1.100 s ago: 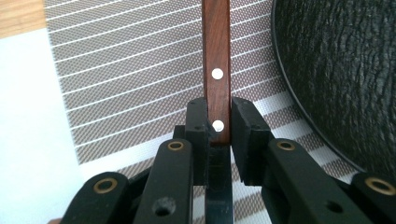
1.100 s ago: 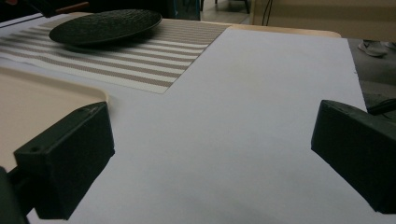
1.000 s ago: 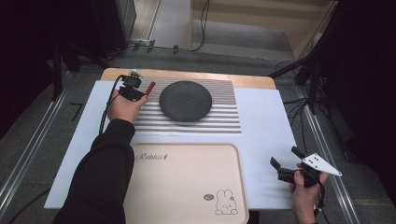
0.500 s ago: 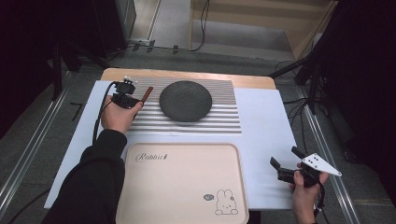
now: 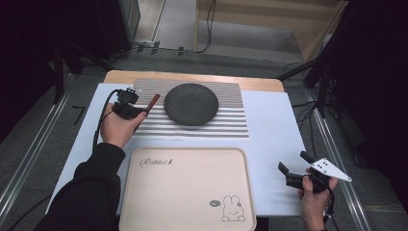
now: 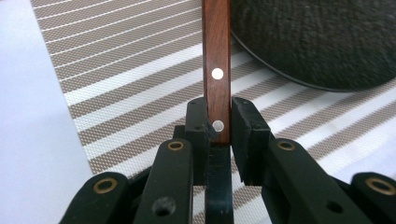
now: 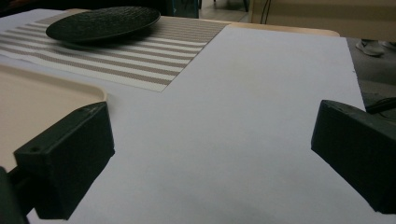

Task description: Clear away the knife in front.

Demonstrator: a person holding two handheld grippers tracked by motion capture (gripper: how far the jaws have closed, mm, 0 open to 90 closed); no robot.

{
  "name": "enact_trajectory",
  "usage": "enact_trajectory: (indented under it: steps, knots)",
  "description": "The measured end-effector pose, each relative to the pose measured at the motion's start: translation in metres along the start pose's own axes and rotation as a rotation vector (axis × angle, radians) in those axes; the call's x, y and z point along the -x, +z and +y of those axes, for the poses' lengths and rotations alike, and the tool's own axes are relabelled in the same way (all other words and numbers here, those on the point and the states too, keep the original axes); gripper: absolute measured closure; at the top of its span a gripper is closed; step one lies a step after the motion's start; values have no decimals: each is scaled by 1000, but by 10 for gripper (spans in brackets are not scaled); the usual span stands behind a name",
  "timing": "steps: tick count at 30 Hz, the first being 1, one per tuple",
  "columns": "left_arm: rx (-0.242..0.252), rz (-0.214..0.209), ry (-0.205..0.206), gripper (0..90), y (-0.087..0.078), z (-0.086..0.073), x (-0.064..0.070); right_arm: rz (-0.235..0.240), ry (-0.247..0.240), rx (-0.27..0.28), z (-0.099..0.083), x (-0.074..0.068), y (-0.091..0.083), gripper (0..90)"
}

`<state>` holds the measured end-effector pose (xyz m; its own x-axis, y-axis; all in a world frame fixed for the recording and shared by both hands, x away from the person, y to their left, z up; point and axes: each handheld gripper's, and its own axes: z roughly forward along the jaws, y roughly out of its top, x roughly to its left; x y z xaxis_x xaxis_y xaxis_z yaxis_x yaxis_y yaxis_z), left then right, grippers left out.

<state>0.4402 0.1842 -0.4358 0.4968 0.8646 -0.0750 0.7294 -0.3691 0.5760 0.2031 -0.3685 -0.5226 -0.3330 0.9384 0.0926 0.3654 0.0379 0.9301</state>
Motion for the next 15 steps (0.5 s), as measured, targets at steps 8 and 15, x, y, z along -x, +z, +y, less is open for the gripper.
enact_trajectory:
  steps: [8, 15]
  knots:
    - [3, -12, 30, 772, -9, -10, 8, 0, 0, -1, 0, 0, 0, 0]
    - [24, -35, 34, 772, -20, -18, 12, -2, -1, -2, 0, 0, 0, 0]
